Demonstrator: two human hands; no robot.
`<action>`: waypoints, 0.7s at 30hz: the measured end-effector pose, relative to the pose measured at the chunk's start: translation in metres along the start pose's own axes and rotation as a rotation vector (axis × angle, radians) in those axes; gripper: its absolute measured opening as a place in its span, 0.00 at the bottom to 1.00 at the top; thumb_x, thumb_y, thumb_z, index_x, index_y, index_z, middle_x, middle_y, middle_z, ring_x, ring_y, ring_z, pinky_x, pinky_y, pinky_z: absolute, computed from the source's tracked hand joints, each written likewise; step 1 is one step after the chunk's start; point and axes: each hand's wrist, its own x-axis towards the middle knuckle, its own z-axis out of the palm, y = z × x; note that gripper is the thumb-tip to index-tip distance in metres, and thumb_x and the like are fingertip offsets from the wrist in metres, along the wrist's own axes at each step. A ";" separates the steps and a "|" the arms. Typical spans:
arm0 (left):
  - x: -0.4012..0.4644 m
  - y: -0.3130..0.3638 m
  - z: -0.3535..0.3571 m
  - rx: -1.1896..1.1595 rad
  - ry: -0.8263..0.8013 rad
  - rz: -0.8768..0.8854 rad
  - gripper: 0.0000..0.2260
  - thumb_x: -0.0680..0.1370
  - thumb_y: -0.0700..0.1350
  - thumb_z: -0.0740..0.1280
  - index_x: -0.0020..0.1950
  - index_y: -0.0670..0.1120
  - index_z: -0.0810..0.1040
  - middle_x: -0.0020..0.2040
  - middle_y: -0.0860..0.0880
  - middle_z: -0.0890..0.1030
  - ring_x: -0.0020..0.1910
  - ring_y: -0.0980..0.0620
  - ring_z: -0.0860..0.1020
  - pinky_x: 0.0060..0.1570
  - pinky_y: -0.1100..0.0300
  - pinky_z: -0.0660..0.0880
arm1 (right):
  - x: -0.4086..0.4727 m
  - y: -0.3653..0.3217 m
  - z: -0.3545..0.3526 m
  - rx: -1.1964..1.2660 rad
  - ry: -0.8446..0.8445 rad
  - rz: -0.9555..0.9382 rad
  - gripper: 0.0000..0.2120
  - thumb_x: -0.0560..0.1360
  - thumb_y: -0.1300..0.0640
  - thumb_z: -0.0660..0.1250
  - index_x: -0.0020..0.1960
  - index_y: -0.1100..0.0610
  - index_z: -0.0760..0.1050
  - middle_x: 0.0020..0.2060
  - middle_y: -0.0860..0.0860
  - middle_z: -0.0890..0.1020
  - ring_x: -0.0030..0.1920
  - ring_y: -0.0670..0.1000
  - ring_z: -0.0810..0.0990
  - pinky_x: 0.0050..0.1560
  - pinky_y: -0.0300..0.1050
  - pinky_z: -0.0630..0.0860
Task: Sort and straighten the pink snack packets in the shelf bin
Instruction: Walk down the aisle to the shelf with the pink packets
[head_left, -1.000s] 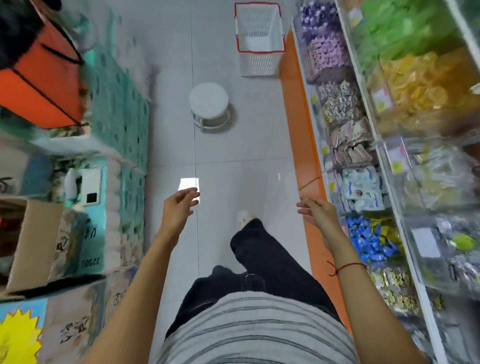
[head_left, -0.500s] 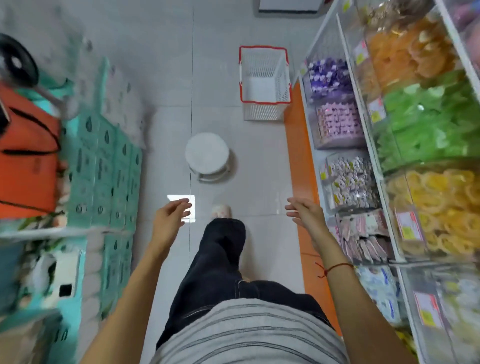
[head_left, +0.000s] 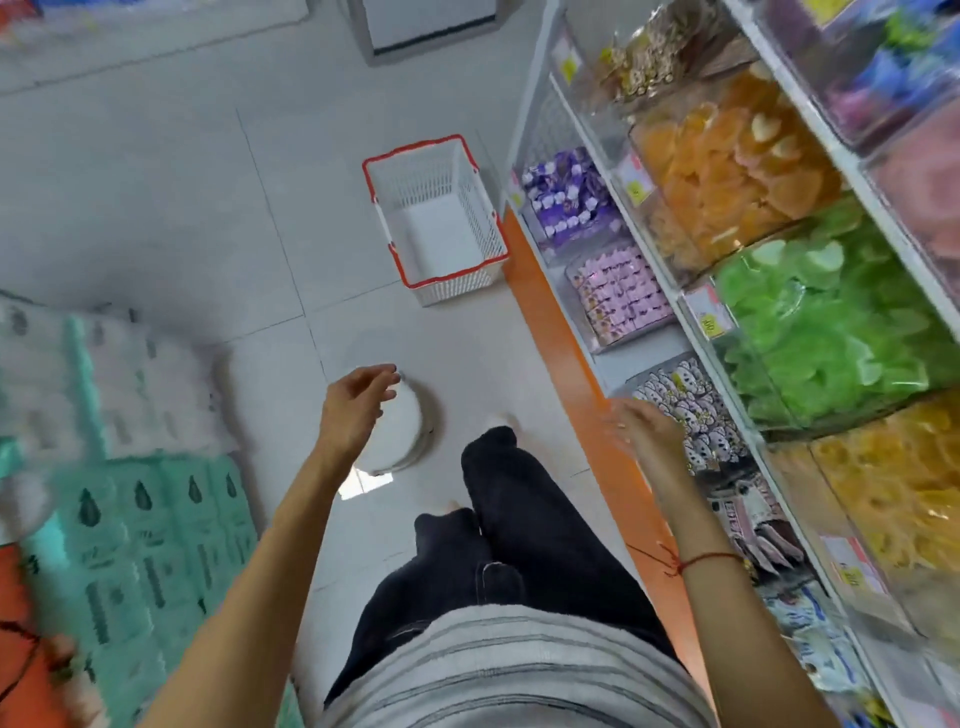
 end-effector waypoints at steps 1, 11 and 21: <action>0.016 0.014 0.007 0.033 -0.025 0.023 0.09 0.81 0.44 0.61 0.57 0.44 0.78 0.54 0.46 0.81 0.51 0.48 0.78 0.54 0.53 0.74 | 0.012 -0.009 -0.001 -0.011 0.010 0.006 0.07 0.79 0.58 0.63 0.45 0.56 0.79 0.52 0.63 0.81 0.52 0.61 0.80 0.61 0.58 0.74; 0.182 0.147 0.107 0.840 -0.425 0.317 0.13 0.81 0.49 0.60 0.62 0.49 0.78 0.62 0.51 0.80 0.59 0.49 0.78 0.60 0.57 0.72 | 0.153 -0.062 0.002 -0.399 -0.074 0.009 0.11 0.78 0.57 0.62 0.46 0.64 0.79 0.45 0.63 0.82 0.49 0.64 0.80 0.49 0.54 0.76; 0.357 0.121 0.274 1.353 -0.672 0.620 0.20 0.83 0.48 0.55 0.73 0.43 0.64 0.69 0.41 0.73 0.65 0.41 0.73 0.63 0.50 0.69 | 0.279 0.013 0.025 -0.670 0.265 0.246 0.15 0.81 0.53 0.57 0.64 0.60 0.67 0.57 0.59 0.78 0.57 0.62 0.78 0.48 0.47 0.71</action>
